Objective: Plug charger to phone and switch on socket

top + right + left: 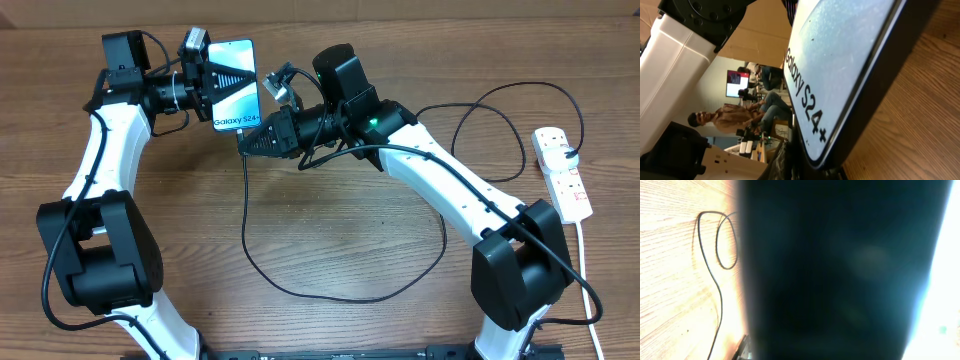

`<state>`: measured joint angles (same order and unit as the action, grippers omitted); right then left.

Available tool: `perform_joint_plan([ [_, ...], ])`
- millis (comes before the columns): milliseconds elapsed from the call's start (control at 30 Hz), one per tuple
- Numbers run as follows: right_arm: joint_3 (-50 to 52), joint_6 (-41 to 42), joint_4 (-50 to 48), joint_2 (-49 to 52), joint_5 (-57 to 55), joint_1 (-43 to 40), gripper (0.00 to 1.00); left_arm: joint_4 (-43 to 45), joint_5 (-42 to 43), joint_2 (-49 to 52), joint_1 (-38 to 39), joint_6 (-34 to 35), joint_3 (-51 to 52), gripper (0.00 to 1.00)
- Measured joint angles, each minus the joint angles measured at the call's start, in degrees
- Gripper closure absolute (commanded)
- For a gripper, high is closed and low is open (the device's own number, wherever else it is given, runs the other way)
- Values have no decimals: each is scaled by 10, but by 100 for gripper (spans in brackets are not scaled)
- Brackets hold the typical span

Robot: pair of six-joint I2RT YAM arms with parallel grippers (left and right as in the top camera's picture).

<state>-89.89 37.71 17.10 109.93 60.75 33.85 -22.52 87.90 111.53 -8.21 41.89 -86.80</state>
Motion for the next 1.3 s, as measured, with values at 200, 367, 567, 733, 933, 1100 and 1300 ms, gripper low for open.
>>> perform_joint_plan([
  [200, 0, 2, 0, 0, 3, 0, 96, -1, 0, 0, 0, 3, 0, 96],
  [367, 0, 2, 0, 0, 3, 0, 96, -1, 0, 0, 0, 12, 0, 96],
  [567, 0, 9, -5, 0, 2, 0, 96, -2, 0, 0, 3, 17, 0, 96],
  [733, 0, 11, -6, 0, 3, 0, 96, -1, 0, 0, 7, 20, 0, 96],
  [933, 0, 17, -6, 0, 3, 0, 96, -1, 0, 0, 7, 21, 0, 96],
  [1100, 0, 24, -6, 0, 4, 0, 96, -1, 0, 0, 7, 21, 0, 96],
  [1300, 0, 26, 1, 0, 3, 0, 96, -1, 0, 0, 7, 21, 0, 96],
])
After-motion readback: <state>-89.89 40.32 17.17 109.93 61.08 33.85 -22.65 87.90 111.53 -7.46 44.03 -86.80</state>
